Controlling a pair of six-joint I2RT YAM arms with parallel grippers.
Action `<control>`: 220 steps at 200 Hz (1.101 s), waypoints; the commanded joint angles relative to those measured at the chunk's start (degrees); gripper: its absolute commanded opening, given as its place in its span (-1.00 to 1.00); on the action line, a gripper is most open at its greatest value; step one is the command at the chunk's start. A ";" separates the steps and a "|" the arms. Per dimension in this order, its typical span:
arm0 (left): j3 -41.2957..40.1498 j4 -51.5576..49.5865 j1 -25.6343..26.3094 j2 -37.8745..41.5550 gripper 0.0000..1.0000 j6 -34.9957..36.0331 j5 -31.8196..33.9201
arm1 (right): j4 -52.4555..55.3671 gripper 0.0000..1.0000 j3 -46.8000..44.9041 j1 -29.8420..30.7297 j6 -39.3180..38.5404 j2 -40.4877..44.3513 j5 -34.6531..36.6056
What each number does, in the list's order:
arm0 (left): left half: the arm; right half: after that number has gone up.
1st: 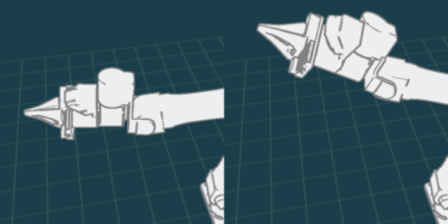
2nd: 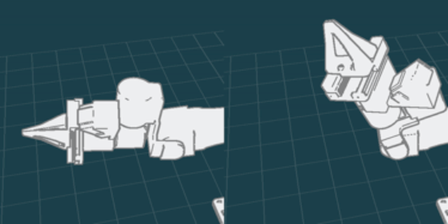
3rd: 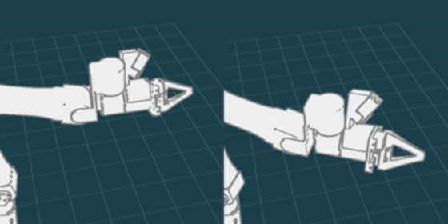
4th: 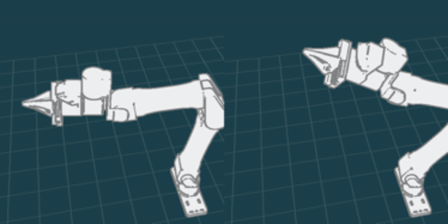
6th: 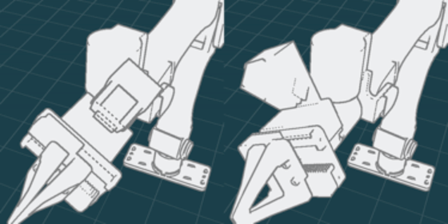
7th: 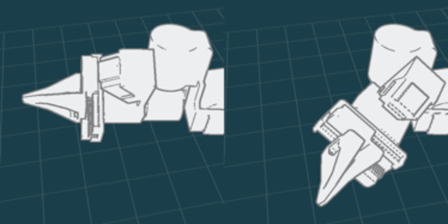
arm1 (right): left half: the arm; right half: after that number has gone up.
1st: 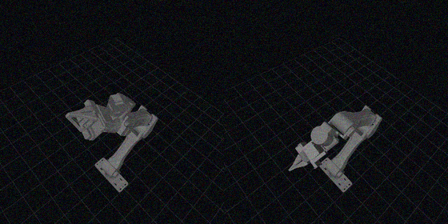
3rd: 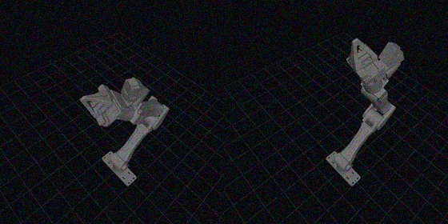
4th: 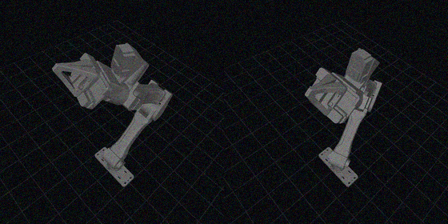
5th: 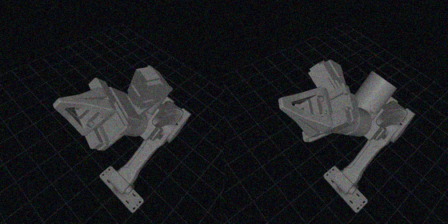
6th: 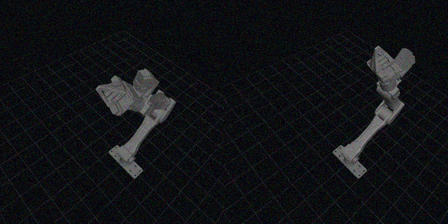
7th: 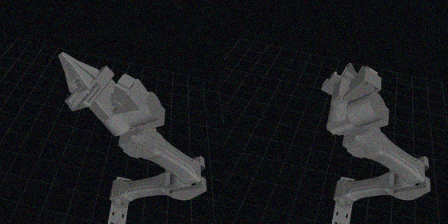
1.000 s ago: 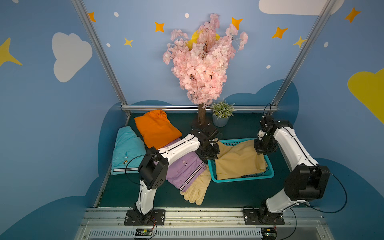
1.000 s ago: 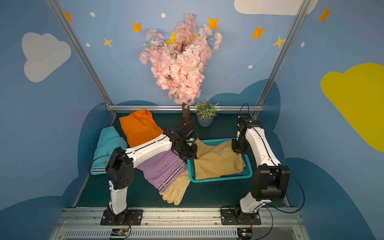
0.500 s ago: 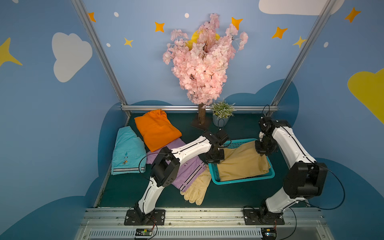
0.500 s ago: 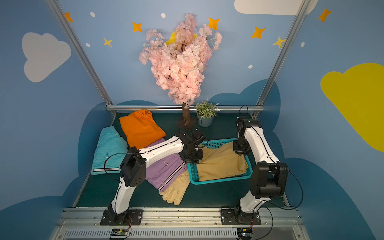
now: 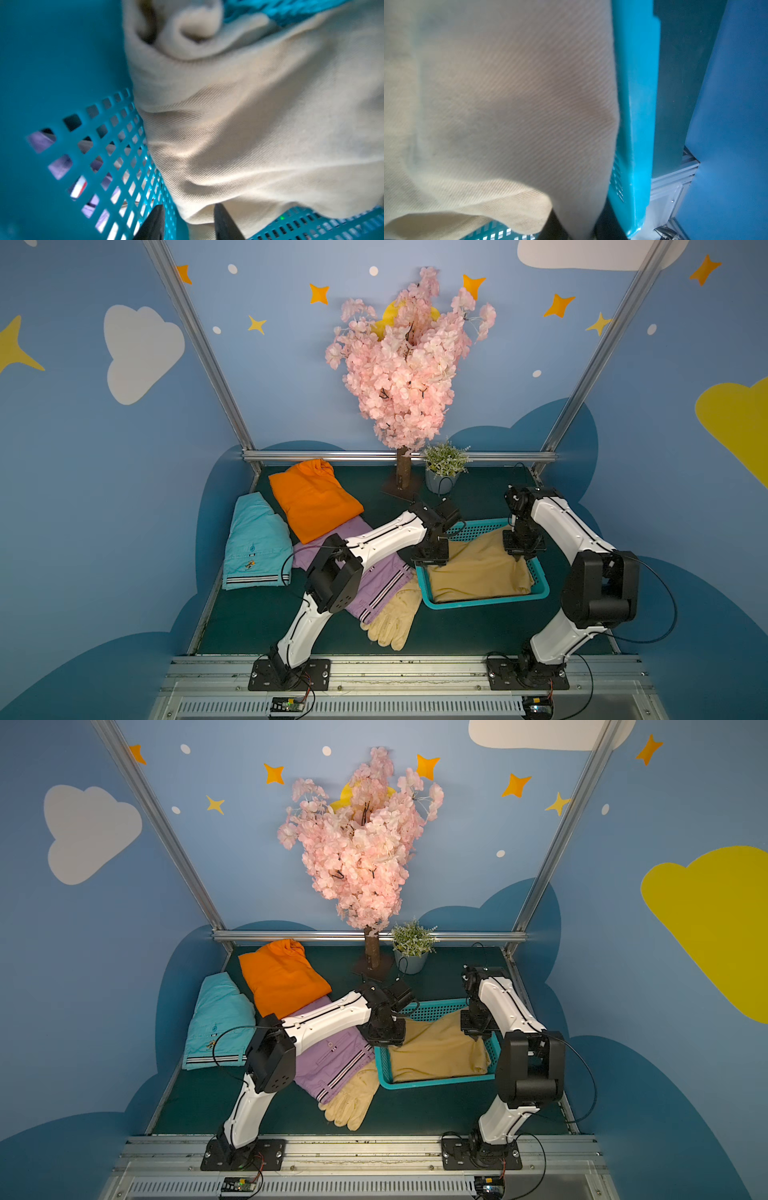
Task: Put the folded long pants in the basket
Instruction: Place the long pant in the basket.
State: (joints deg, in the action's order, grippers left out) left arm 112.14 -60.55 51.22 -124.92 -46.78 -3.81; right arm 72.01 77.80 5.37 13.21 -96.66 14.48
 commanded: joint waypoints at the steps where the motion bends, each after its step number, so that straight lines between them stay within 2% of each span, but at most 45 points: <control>1: 2.51 -5.83 0.54 1.70 0.06 1.24 3.35 | 1.61 -0.33 1.83 0.46 2.32 1.36 3.89; 10: 3.34 -5.89 0.63 3.35 0.08 1.56 4.00 | 2.46 -0.16 3.73 0.81 2.10 2.80 2.96; 16: 3.87 -5.91 0.62 4.65 0.08 1.72 4.52 | 3.23 0.05 5.32 1.05 2.04 3.63 2.19; 20: 4.20 -5.91 0.63 5.37 0.08 1.79 4.87 | 3.83 0.34 6.20 1.06 2.12 4.23 2.06; 22: 4.33 -5.90 0.70 5.72 0.08 1.79 5.00 | 4.15 0.42 6.94 1.14 2.16 4.49 2.05; 37: 4.84 -4.82 0.81 7.63 0.08 2.24 4.42 | 5.47 0.52 10.39 1.40 1.87 6.13 2.26; 52: 4.10 -1.86 0.85 7.94 -0.03 3.04 -0.44 | 4.30 0.39 11.77 1.42 0.86 7.38 -0.38; 66: 2.26 2.19 0.90 6.90 -0.21 2.85 -5.17 | 0.60 0.14 10.35 1.31 -0.46 7.98 -5.49; 73: 1.62 4.22 1.03 6.02 -0.37 2.71 -7.42 | -1.13 -0.03 9.25 1.30 -0.48 7.66 -7.23; 81: 1.43 5.68 1.19 4.64 -0.48 2.66 -8.62 | -2.35 -0.38 8.46 1.26 -0.47 6.82 -8.51; 91: 2.17 6.23 1.29 2.55 -0.65 2.62 -8.39 | -2.71 -0.71 8.20 1.25 0.30 4.88 -8.16; 100: 3.66 5.35 1.25 0.44 -0.70 2.69 -7.91 | -2.49 -0.92 8.29 1.15 0.54 2.61 -7.35; 122: 8.24 3.04 1.01 -4.32 -0.78 3.74 -5.97 | -5.80 -0.93 7.03 1.14 0.76 -1.08 -5.83; 165: 11.57 0.90 0.49 -9.52 -0.75 4.53 -5.59 | -11.63 -0.95 3.58 -0.13 1.49 -7.37 -1.46; 193: 10.74 1.28 1.05 -7.59 -0.47 5.37 -5.23 | -15.05 -0.89 0.54 -1.54 1.08 -7.40 -1.79; 207: 10.19 1.76 1.25 -4.49 -0.27 5.98 -4.01 | -14.93 -0.87 -0.22 -1.59 1.10 -6.11 -1.44; 220: 8.87 2.76 1.27 -0.31 -0.10 6.79 -2.59 | -15.09 -0.87 -0.37 -0.97 0.73 -2.26 -3.97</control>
State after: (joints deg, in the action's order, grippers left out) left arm 121.64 -58.00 52.10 -133.75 -41.74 -8.60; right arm 58.26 78.32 4.36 14.11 -103.92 10.74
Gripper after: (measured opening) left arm 0.396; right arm 0.066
